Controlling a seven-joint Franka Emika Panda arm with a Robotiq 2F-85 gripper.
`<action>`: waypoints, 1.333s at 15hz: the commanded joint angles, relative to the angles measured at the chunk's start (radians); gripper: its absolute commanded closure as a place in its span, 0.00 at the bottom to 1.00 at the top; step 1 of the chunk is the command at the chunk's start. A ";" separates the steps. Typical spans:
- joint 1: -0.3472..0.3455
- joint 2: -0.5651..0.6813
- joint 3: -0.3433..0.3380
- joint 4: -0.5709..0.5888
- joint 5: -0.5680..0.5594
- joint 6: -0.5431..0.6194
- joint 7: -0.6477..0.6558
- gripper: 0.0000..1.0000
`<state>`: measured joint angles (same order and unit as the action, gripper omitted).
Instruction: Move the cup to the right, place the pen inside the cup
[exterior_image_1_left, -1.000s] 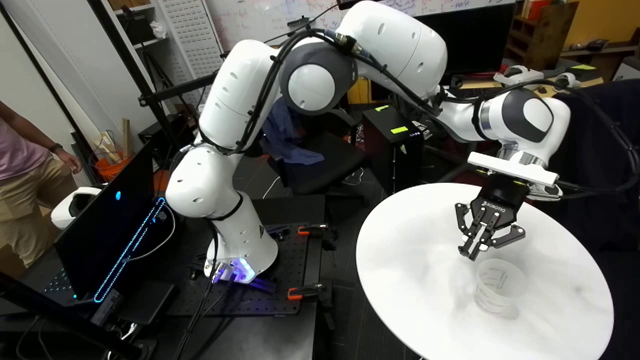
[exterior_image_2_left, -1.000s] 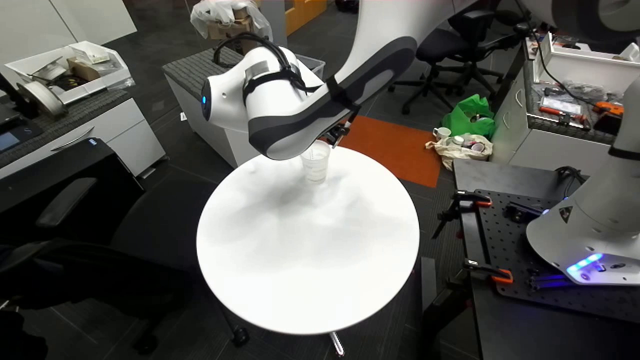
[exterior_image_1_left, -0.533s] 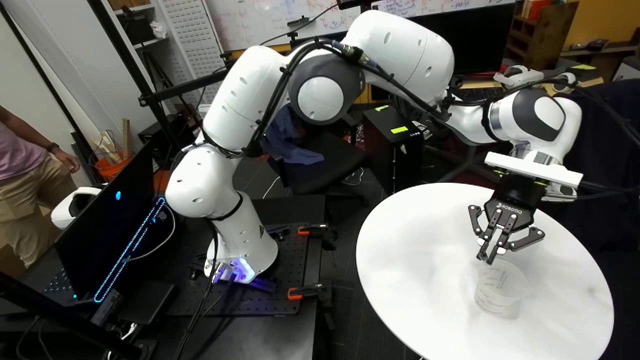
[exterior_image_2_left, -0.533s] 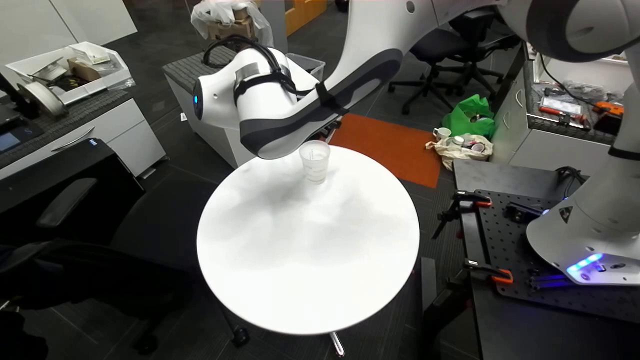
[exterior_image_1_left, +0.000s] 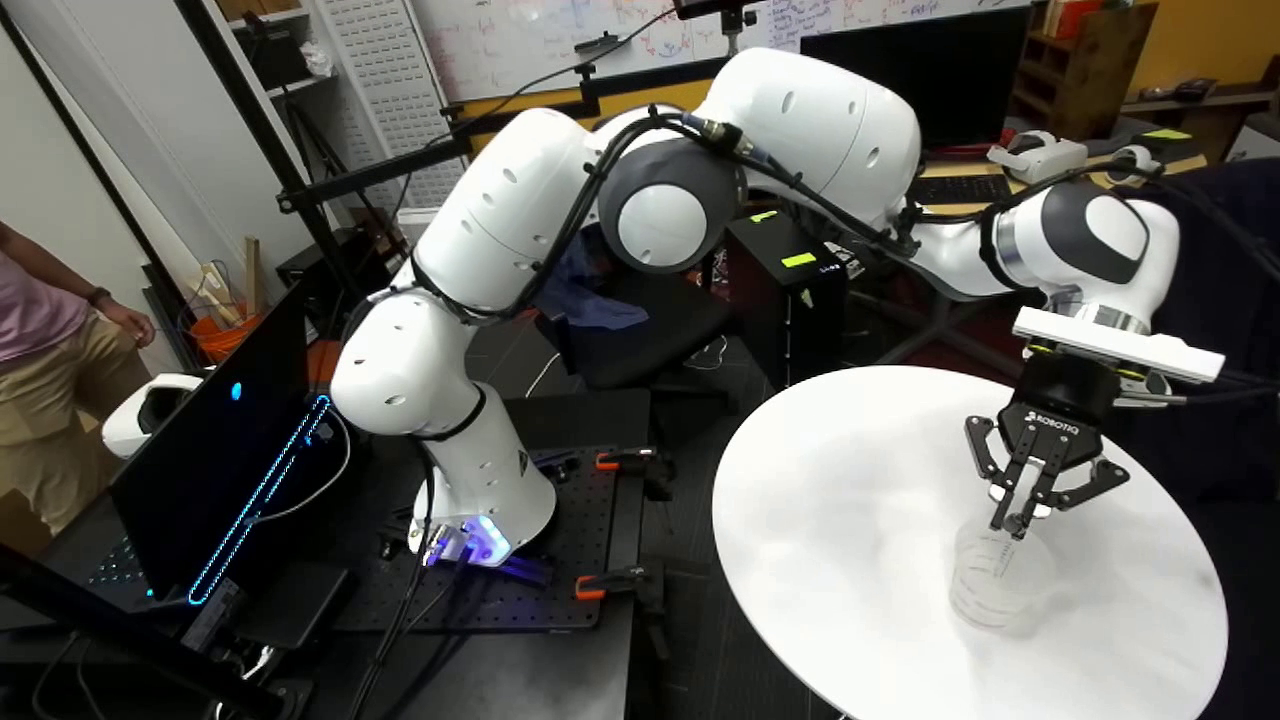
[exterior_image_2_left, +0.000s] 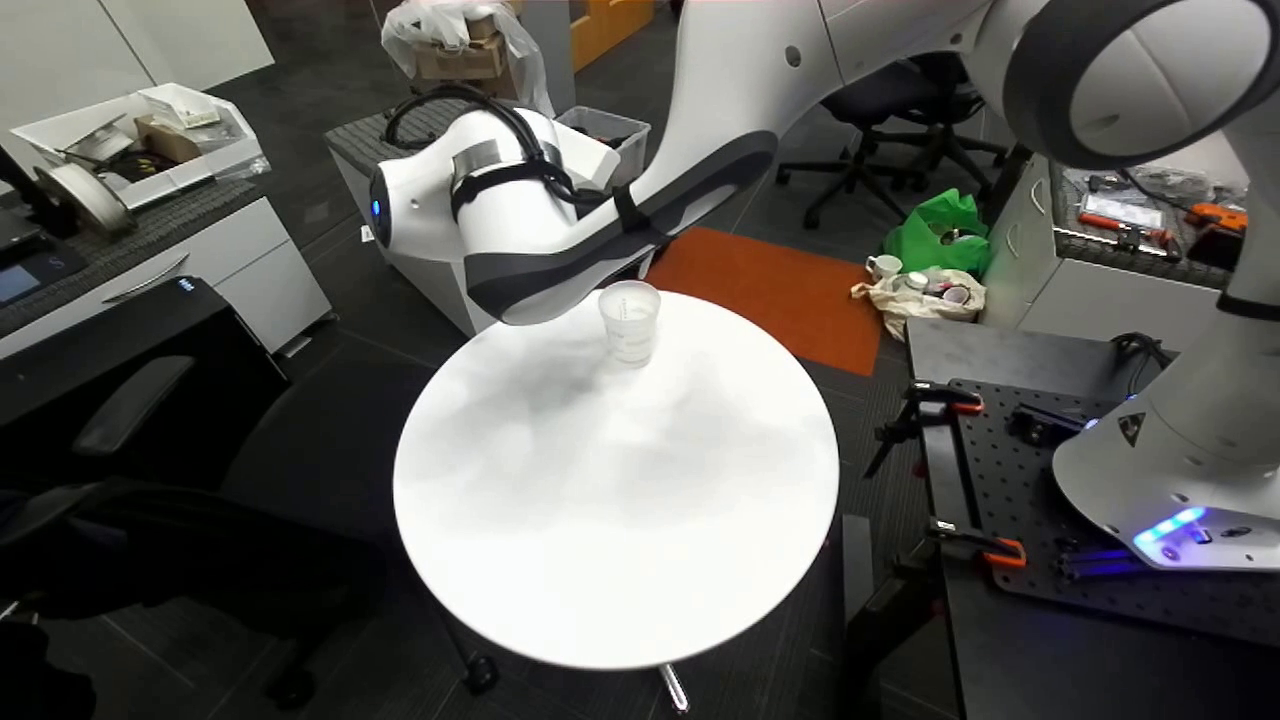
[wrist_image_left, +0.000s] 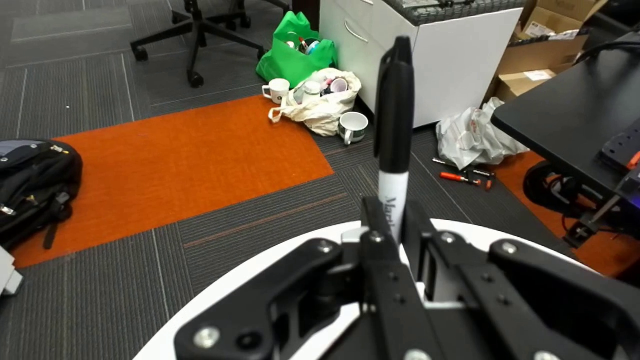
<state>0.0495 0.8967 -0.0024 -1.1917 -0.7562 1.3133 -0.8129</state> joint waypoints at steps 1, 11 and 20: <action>0.009 0.060 -0.001 0.102 -0.024 -0.040 -0.089 0.97; 0.014 0.145 -0.008 0.218 0.001 -0.038 -0.191 0.97; 0.011 0.199 -0.016 0.296 0.029 -0.044 -0.181 0.25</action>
<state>0.0553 1.0656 -0.0057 -0.9643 -0.7517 1.3109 -0.9669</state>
